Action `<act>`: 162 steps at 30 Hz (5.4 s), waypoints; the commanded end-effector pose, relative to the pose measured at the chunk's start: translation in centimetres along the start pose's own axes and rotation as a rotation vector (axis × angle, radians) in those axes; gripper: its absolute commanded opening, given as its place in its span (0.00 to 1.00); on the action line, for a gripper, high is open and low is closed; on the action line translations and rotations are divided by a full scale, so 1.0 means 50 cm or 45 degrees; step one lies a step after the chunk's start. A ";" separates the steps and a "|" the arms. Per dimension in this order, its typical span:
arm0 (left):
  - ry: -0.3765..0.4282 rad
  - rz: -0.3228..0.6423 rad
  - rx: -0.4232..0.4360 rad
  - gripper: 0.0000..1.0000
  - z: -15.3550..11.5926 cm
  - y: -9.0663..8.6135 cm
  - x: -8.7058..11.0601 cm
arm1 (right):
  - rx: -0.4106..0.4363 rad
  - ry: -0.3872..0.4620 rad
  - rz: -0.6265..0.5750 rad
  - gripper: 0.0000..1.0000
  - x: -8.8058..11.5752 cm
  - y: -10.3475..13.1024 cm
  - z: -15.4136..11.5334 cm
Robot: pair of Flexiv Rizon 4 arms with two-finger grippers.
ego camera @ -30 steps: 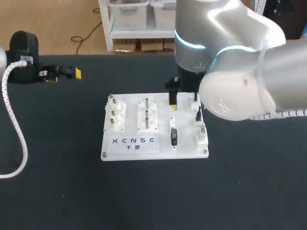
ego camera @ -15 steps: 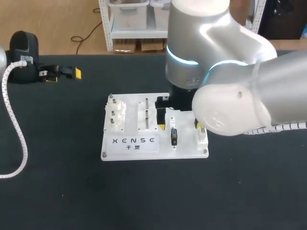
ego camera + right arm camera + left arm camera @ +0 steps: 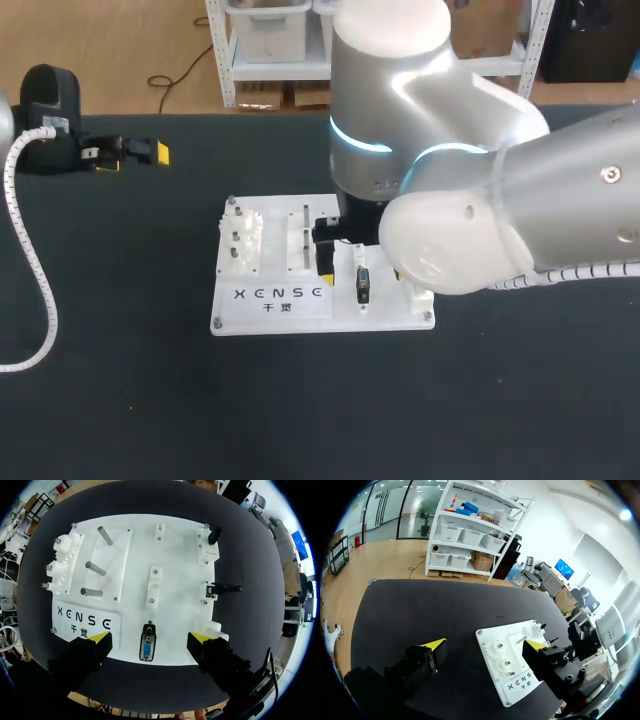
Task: Insert the USB connector, Ethernet cable, and multi-pin plug into their matching sockets one by one.
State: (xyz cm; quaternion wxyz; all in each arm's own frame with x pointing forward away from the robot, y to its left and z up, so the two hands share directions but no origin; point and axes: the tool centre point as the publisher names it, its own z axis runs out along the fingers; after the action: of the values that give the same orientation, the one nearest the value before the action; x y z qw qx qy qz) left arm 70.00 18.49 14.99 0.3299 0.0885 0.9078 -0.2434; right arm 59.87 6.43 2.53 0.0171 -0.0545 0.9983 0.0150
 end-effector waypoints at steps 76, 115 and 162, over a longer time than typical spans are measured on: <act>0.000 0.000 0.000 1.00 0.000 0.000 0.000 | -0.051 -0.224 0.129 0.00 -0.009 -0.085 -0.101; 0.000 0.000 0.000 1.00 0.000 0.000 0.000 | 0.028 -0.179 0.179 0.00 0.011 -0.143 -0.080; 0.000 0.000 0.000 1.00 0.000 0.000 0.000 | 0.070 -0.195 0.210 0.00 0.034 -0.149 -0.057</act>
State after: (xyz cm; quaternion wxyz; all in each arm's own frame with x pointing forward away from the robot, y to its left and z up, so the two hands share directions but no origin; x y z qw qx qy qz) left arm 70.00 18.49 14.99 0.3299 0.0885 0.9078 -0.2434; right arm 59.30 -1.03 5.98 0.0918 0.0275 0.9954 -0.0068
